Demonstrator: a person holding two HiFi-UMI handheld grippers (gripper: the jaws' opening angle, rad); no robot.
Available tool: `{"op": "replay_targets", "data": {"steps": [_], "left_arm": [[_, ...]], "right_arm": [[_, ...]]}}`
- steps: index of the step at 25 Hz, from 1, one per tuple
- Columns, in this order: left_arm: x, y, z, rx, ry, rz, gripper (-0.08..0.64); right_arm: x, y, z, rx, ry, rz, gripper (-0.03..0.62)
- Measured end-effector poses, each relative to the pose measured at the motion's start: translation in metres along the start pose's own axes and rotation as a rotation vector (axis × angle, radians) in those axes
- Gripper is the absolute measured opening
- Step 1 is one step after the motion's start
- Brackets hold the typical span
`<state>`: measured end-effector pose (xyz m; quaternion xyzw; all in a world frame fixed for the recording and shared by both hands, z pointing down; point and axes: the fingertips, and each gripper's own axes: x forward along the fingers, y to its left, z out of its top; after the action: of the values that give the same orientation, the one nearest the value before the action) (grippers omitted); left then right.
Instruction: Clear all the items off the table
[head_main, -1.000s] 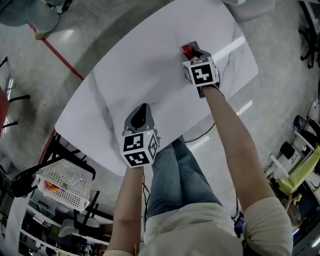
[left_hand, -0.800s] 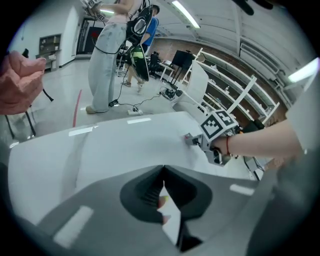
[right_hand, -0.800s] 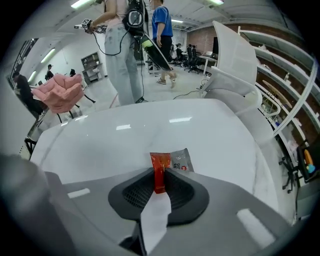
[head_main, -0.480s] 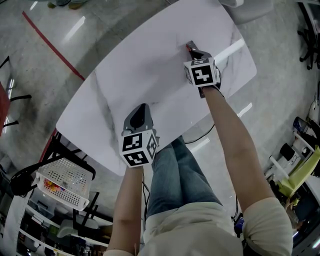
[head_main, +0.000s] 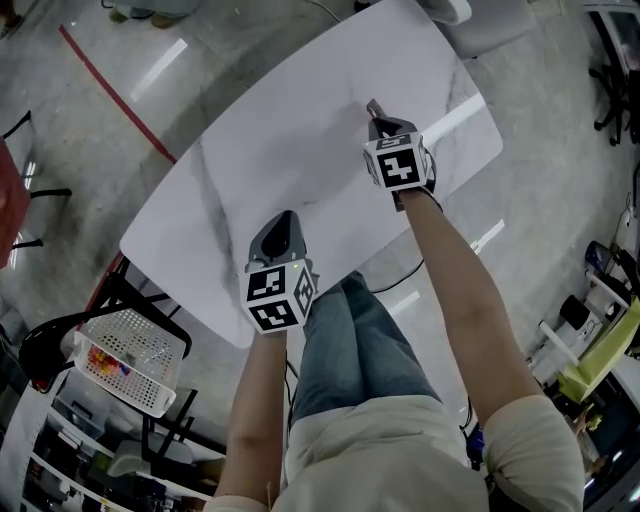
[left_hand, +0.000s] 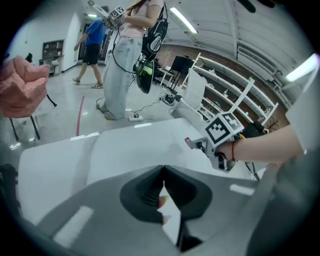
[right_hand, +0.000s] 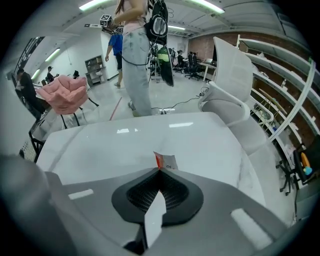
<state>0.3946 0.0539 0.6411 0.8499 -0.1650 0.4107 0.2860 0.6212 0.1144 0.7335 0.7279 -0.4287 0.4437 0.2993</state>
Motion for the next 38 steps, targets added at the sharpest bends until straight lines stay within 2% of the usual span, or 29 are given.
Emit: {"op": "replay_targets", "data": {"steps": [9, 17, 20, 24, 38], "left_arm": [[-0.034, -0.017, -0.002, 0.015, -0.036, 0.004, 0.009], [-0.064, -0.029, -0.013, 0.034, -0.056, -0.001, 0.009], [-0.077, -0.035, -0.018, 0.037, -0.064, 0.002, 0.009], [-0.095, -0.043, -0.029, 0.039, -0.074, 0.005, 0.009], [-0.161, -0.056, -0.071, 0.027, -0.102, 0.03, 0.009]], "right_arm": [[-0.054, 0.014, -0.013, 0.047, -0.015, 0.008, -0.001], [-0.098, 0.026, -0.02, -0.005, -0.066, 0.014, -0.002], [-0.119, 0.03, -0.029, 0.003, -0.059, 0.018, -0.002], [-0.144, 0.037, -0.037, -0.039, -0.099, 0.026, -0.002], [-0.235, 0.064, -0.07, -0.001, -0.126, 0.065, 0.0]]}}
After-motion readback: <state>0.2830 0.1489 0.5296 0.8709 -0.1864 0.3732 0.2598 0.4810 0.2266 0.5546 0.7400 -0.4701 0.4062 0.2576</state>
